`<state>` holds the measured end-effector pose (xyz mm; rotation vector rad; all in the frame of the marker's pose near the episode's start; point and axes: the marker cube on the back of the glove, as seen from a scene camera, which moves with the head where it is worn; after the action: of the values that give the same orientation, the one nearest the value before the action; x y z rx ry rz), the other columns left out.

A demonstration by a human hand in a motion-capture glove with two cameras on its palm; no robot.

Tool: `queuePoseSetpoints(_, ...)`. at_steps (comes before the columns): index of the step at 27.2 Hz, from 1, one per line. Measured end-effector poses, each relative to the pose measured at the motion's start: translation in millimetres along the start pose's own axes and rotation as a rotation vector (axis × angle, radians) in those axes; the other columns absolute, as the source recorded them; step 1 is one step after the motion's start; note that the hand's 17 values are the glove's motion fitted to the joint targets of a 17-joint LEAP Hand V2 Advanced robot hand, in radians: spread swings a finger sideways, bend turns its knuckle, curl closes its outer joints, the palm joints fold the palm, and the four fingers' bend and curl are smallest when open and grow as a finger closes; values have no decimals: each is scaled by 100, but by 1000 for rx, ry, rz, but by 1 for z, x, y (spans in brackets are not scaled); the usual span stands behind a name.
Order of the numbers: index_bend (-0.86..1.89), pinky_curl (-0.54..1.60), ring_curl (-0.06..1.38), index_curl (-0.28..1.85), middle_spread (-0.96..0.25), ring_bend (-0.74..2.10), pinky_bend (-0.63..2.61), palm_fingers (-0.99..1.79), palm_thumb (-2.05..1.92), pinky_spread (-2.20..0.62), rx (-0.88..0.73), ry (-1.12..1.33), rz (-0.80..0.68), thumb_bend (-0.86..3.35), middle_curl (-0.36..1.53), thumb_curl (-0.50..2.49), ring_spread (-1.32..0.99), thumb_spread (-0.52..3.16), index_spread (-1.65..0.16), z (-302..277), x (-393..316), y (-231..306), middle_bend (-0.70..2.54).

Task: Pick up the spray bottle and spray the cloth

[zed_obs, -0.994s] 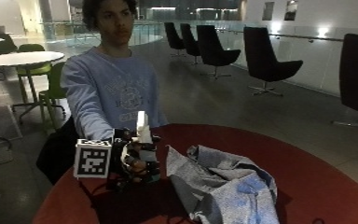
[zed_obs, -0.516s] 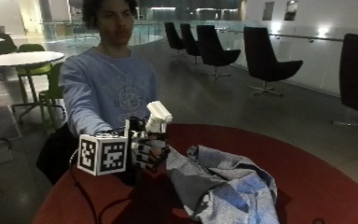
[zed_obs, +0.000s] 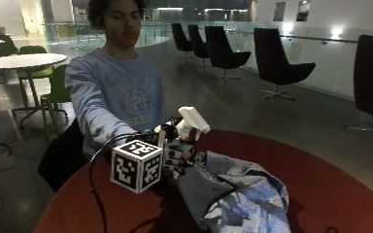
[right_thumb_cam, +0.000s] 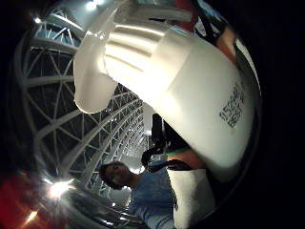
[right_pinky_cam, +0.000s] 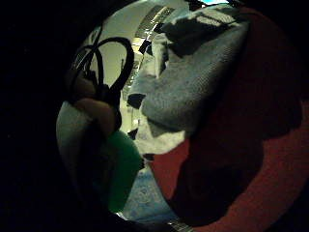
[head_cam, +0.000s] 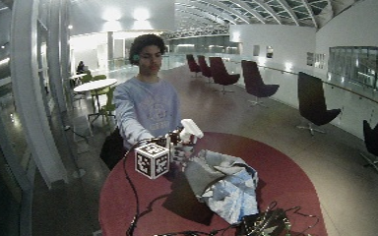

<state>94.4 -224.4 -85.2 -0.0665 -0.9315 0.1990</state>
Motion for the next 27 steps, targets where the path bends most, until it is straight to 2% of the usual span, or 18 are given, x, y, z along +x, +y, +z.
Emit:
queuePoseSetpoints(9, 11, 37, 41, 27, -5, 60, 38, 113, 65, 3, -40, -83, 115, -2, 45, 43, -6, 105, -28, 9, 2, -9, 35)
queuePoseSetpoints(17, 11, 38, 41, 27, -4, 61, 38, 113, 64, 3, -53, -8, 228, -2, 45, 43, -5, 108, -27, 5, 8, -8, 34)
queuePoseSetpoints(27, 11, 38, 42, 28, -3, 61, 38, 113, 62, 5, -58, -37, 257, -2, 46, 42, -4, 111, -25, 5, 5, -7, 34)
